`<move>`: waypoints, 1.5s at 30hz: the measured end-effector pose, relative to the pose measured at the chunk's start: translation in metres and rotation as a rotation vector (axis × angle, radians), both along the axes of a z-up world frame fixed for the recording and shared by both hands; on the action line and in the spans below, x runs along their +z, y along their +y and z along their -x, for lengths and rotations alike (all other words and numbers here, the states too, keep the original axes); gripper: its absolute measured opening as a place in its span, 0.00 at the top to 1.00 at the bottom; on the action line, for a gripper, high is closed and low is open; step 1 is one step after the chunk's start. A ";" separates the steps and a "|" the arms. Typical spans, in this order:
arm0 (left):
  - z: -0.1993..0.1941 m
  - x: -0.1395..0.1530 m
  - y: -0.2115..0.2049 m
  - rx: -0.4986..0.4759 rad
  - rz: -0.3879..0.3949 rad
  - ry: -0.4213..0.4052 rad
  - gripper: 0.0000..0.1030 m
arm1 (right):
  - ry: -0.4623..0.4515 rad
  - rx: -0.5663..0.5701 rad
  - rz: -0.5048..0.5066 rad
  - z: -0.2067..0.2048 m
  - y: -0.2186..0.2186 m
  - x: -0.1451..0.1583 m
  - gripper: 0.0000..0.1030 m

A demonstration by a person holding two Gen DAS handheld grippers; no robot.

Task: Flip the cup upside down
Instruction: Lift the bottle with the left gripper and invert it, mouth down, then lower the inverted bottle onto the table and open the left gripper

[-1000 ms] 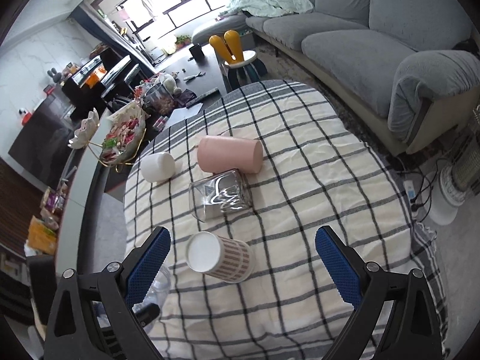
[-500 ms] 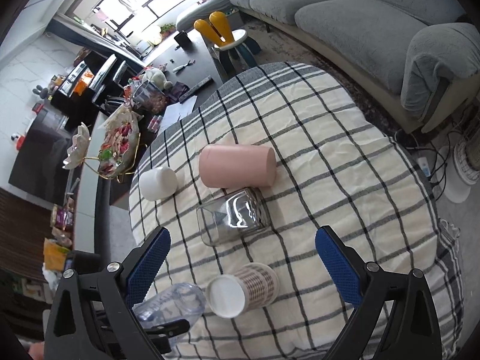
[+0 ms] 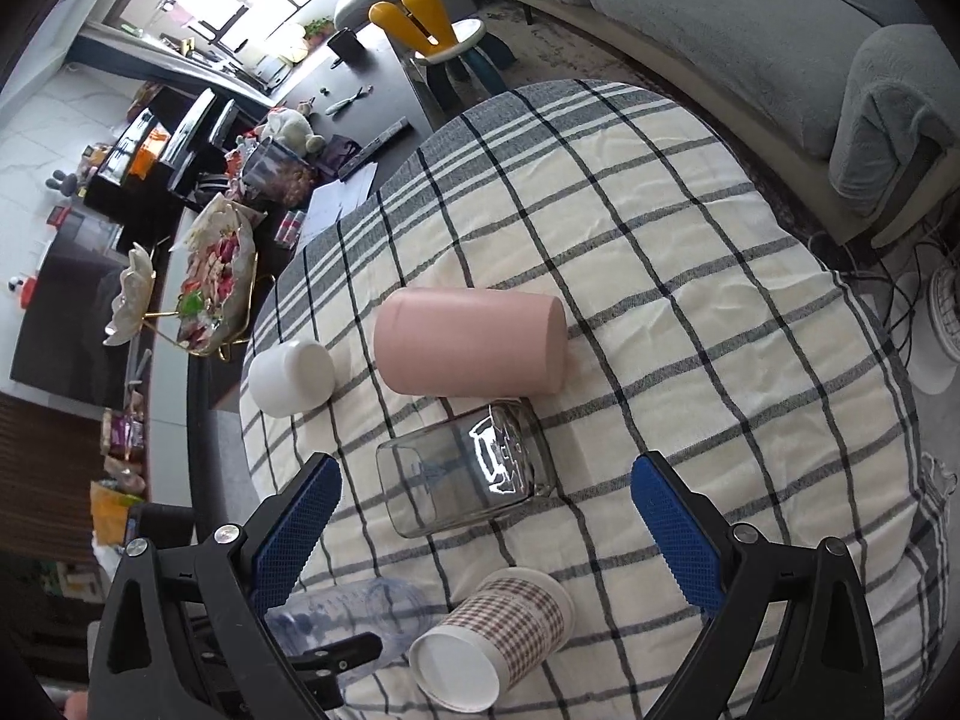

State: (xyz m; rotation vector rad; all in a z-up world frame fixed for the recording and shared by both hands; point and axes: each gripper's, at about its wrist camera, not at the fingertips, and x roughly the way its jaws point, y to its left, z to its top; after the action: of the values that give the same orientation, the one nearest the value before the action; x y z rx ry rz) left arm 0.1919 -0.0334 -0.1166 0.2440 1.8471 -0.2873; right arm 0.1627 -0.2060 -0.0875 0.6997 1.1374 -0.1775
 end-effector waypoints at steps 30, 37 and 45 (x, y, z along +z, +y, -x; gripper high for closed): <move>0.130 0.121 0.032 0.150 0.114 -0.844 0.09 | -0.368 0.152 0.345 0.122 0.052 0.084 0.05; 0.166 0.139 0.038 0.214 0.135 -1.026 0.04 | -0.469 0.167 0.466 0.151 0.064 0.094 0.05; 0.194 0.140 0.048 0.273 0.161 -1.126 0.00 | -0.547 0.164 0.559 0.175 0.072 0.100 0.02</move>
State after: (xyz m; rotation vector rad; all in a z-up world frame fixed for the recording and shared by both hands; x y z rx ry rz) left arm -0.0025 0.0150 0.0231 0.0122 0.7209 -0.0643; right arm -0.0122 -0.1339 0.0121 0.1331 0.5700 -0.1428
